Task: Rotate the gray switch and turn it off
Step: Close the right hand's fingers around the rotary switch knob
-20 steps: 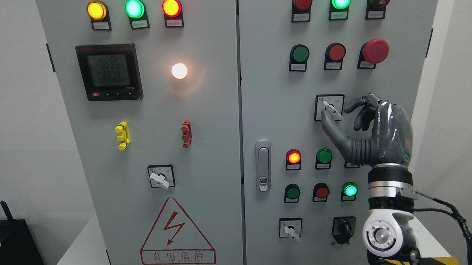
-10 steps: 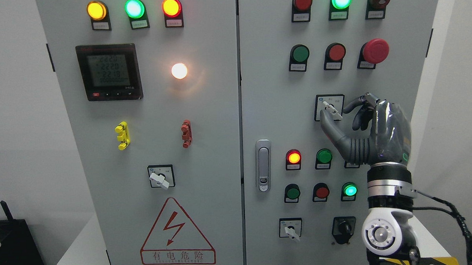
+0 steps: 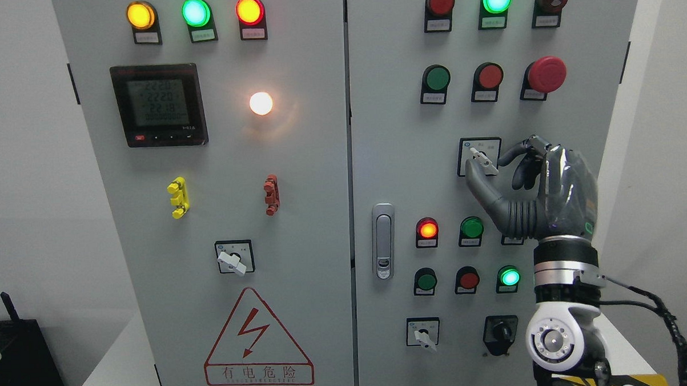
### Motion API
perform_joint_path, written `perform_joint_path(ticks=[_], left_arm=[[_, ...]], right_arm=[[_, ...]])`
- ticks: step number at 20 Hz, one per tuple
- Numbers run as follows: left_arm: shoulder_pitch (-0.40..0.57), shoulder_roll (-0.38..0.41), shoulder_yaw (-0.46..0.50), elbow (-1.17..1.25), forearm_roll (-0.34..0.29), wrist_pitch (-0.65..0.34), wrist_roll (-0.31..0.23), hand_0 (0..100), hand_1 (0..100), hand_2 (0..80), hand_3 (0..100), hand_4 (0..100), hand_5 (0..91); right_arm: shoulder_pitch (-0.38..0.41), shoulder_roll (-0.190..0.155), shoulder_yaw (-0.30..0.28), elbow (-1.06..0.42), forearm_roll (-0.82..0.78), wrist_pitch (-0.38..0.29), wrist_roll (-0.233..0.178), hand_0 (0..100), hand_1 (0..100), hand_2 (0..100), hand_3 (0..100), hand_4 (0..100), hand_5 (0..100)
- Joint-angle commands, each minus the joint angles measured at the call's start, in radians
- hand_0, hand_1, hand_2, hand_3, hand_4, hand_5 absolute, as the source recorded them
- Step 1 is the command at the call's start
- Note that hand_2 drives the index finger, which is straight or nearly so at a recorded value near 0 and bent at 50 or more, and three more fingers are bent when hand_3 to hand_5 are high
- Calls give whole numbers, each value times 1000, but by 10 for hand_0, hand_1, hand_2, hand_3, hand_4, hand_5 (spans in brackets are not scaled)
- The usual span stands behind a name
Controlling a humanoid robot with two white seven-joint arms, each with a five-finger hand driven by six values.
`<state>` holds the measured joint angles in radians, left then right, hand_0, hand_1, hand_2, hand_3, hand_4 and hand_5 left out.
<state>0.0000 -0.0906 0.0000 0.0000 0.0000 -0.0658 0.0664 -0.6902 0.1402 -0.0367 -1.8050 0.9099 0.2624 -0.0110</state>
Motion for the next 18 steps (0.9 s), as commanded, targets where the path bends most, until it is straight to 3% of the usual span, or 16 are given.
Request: perform_joint_path(ticks=[1, 18], left_arm=[[-9, 0, 8, -26, 20, 0, 0, 120, 389, 0, 0, 0, 0], [-9, -1, 8, -26, 20, 0, 0, 120, 389, 0, 0, 0, 0]], right_arm=[[0, 1, 1, 1, 1, 0, 0, 128, 477, 613, 936, 947, 1000], [-14, 4, 12, 4, 29, 21, 10, 162, 470, 628, 956, 951, 1000]])
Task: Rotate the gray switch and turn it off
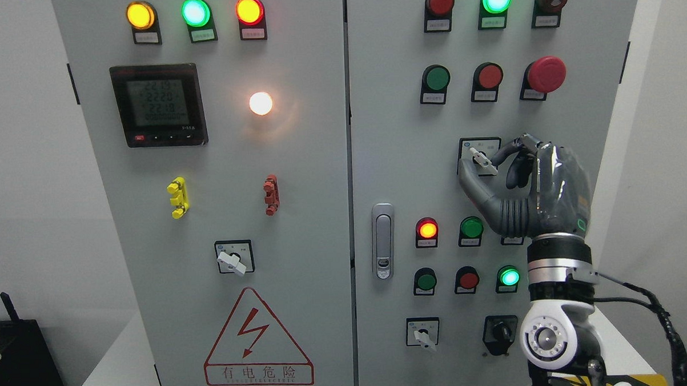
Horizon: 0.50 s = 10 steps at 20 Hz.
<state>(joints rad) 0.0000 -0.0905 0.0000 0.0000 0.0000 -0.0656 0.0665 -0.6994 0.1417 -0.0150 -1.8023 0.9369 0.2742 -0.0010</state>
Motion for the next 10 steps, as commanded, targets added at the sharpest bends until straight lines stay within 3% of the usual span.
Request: perform_joint_path(ticks=[1, 10], left_arm=[[-9, -2, 8, -26, 20, 0, -1, 120, 389, 0, 0, 0, 0], [-9, 0, 8, -26, 18, 0, -1, 120, 389, 0, 0, 0, 0]], right_arm=[[-5, 2, -10, 1, 3, 10, 0, 163, 468, 629, 956, 951, 1000], [-3, 2, -10, 1, 5, 11, 0, 223, 462, 635, 959, 954, 1000]])
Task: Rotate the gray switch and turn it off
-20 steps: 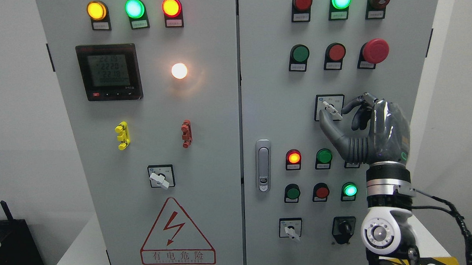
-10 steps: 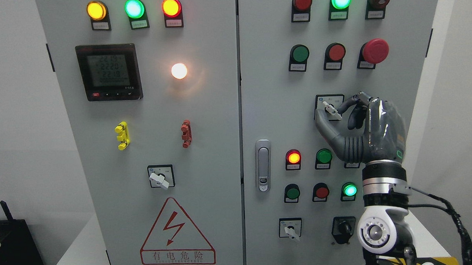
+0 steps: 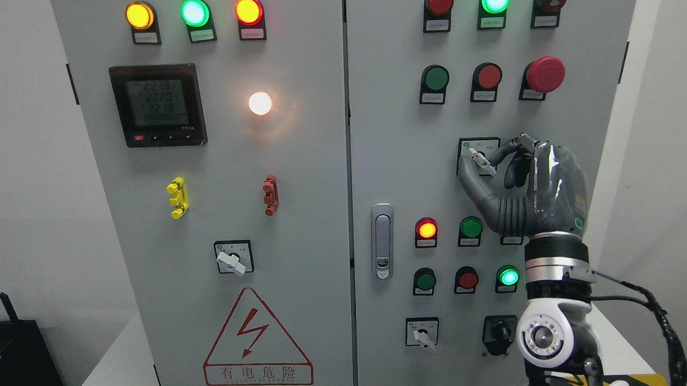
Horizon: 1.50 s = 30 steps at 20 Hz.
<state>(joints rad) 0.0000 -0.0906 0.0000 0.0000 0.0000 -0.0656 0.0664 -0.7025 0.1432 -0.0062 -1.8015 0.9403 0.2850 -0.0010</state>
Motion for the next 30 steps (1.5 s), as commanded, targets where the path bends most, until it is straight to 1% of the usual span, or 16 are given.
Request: perform_joint_path(ticks=[1, 9, 16, 26, 30], left_arm=[[-9, 0, 8, -26, 20, 0, 0, 120, 389, 0, 0, 0, 0], [-9, 0, 8, -26, 18, 0, 0, 120, 389, 0, 0, 0, 0], [-9, 0, 8, -26, 20, 0, 0, 120, 389, 0, 0, 0, 0], [-9, 0, 8, -26, 20, 0, 0, 120, 389, 0, 0, 0, 0], [-9, 0, 8, -26, 20, 0, 0, 120, 389, 0, 0, 0, 0]], right_arm=[[0, 1, -18, 1, 2, 0, 0, 226, 461, 635, 960, 954, 1000], [5, 1, -18, 1, 22, 0, 0, 233, 464, 634, 962, 955, 1000], [5, 1, -21, 1, 23, 0, 0, 231, 502, 632, 962, 955, 1000], [0, 1, -21, 2, 23, 14, 0, 229, 496, 632, 966, 955, 1000], [0, 1, -20, 4, 23, 14, 0, 284, 494, 634, 968, 956, 1000]])
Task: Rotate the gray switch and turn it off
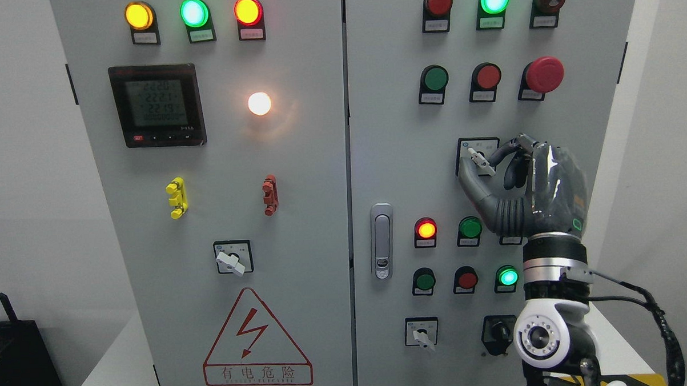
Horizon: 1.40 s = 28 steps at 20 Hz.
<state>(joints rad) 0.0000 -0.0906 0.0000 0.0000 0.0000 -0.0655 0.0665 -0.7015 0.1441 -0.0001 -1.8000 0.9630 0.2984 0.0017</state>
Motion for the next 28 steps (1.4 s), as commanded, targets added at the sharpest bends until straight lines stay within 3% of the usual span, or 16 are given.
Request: perform_joint_path(ticks=[1, 28], left_arm=[[-9, -1, 8, -26, 20, 0, -1, 120, 389, 0, 0, 0, 0], [-9, 0, 8, -26, 20, 0, -1, 120, 389, 0, 0, 0, 0]], right_arm=[[-1, 0, -26, 4, 0, 1, -3, 300, 503, 634, 969, 957, 1000], [-3, 2, -15, 5, 0, 7, -3, 461, 480, 665, 1000, 967, 1000]])
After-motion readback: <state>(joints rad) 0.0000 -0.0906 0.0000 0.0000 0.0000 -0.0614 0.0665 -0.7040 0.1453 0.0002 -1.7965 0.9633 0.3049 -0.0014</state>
